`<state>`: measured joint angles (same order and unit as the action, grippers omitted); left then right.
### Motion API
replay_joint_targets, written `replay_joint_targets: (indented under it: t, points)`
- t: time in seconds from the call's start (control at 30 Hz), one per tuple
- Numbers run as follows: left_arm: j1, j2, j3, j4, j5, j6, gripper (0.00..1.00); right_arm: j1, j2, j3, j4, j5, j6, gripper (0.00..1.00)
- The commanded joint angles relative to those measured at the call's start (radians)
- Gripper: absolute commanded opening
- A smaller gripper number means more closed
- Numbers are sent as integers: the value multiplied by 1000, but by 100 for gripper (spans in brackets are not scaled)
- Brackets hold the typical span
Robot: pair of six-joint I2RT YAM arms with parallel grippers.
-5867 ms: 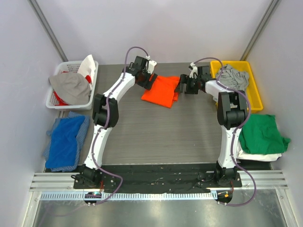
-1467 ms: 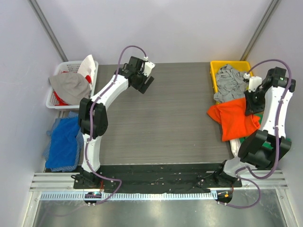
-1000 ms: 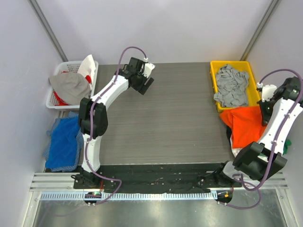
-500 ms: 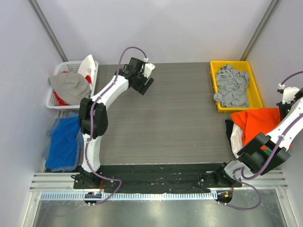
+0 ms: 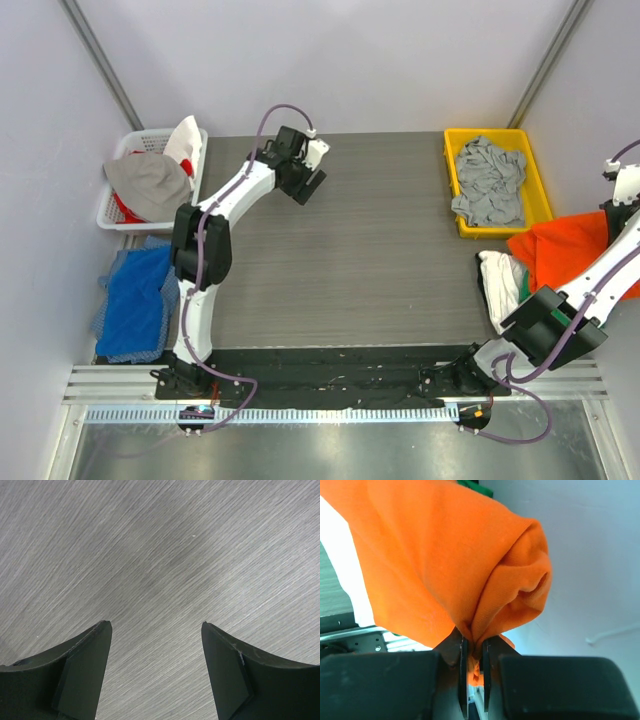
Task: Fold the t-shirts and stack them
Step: Neatly place the folded tshirt to the corner
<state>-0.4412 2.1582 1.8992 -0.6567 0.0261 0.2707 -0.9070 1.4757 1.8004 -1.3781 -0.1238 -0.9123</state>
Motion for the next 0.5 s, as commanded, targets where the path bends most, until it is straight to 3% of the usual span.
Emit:
replay_joint_targets:
  t: [0.0, 0.47]
  points:
    - [-7, 11, 24, 3, -11, 13, 77, -6, -61, 57, -128, -28, -3, 1]
    - [-11, -8, 20, -3, -11, 15, 77, -7, -34, -243, -61, -2, -37, 1]
